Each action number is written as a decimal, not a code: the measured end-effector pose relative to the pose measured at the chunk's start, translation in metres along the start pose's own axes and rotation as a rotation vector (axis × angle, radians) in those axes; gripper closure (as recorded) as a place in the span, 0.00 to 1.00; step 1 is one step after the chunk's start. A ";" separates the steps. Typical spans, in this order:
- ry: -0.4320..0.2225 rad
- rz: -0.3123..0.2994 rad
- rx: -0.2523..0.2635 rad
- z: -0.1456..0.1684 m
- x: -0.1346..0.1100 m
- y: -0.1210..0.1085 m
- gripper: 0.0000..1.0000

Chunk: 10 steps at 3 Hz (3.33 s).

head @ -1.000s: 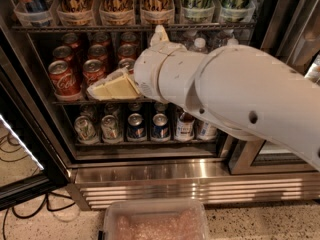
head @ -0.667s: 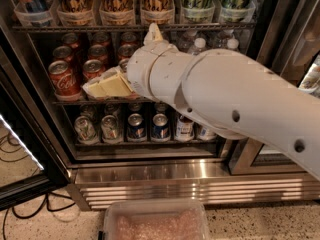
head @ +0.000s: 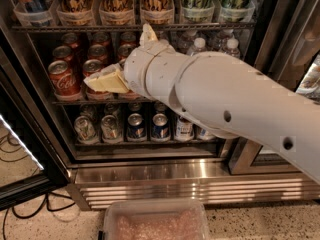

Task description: Pick orange can from top shelf of fridge

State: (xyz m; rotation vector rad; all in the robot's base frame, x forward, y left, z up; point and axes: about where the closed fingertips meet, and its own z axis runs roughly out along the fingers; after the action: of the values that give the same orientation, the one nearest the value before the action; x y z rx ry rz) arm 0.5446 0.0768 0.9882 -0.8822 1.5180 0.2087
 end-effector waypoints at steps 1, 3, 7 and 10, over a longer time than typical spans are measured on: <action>-0.012 -0.008 0.008 0.000 -0.010 -0.001 0.19; -0.054 0.042 0.060 0.005 -0.033 -0.012 0.30; -0.103 0.071 0.099 0.016 -0.054 -0.019 0.37; -0.088 0.093 0.277 0.018 -0.057 -0.026 0.42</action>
Offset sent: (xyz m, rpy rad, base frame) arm 0.0156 0.0132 0.0365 0.0777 -0.0246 -0.0481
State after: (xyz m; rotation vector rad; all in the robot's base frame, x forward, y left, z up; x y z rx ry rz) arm 0.5688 0.0926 1.0470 -0.5762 1.4653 0.0999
